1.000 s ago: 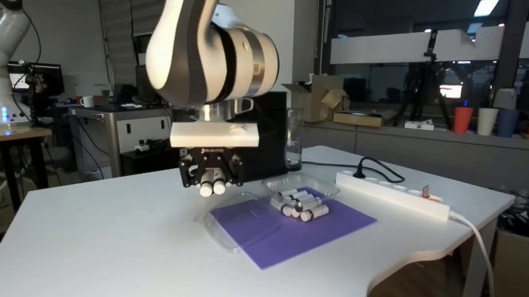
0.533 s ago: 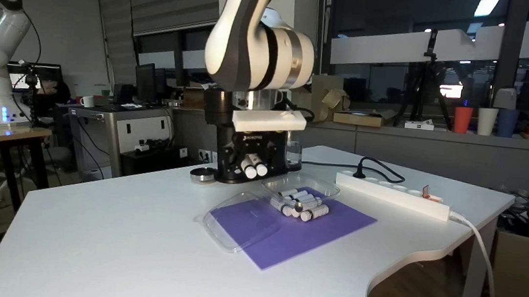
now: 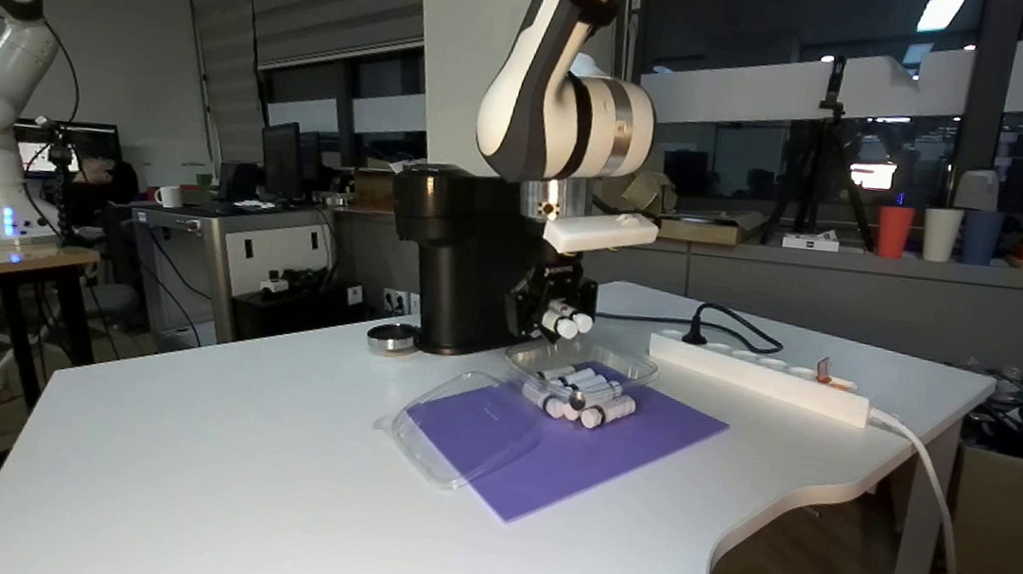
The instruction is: Pick up the two objects and put them in the bowl
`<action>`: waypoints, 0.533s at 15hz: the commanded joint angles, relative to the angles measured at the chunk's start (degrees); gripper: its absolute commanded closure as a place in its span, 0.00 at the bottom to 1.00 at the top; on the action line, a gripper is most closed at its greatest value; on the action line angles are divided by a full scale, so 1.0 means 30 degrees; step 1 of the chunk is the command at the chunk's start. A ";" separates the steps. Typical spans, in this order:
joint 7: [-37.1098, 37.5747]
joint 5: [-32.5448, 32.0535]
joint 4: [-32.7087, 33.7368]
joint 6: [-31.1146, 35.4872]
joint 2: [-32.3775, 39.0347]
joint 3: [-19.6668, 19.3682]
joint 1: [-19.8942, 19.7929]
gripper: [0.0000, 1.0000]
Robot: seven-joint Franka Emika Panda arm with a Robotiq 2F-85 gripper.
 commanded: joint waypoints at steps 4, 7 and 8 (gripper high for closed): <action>0.0333 -0.1076 0.1847 -0.0301 0.1089 -0.0331 0.0052 0.55; 0.0757 -0.1701 0.1695 -0.0342 0.0306 -0.0619 0.0455 0.34; 0.1063 -0.1957 0.1629 -0.0722 -0.0079 -0.0770 0.0676 0.27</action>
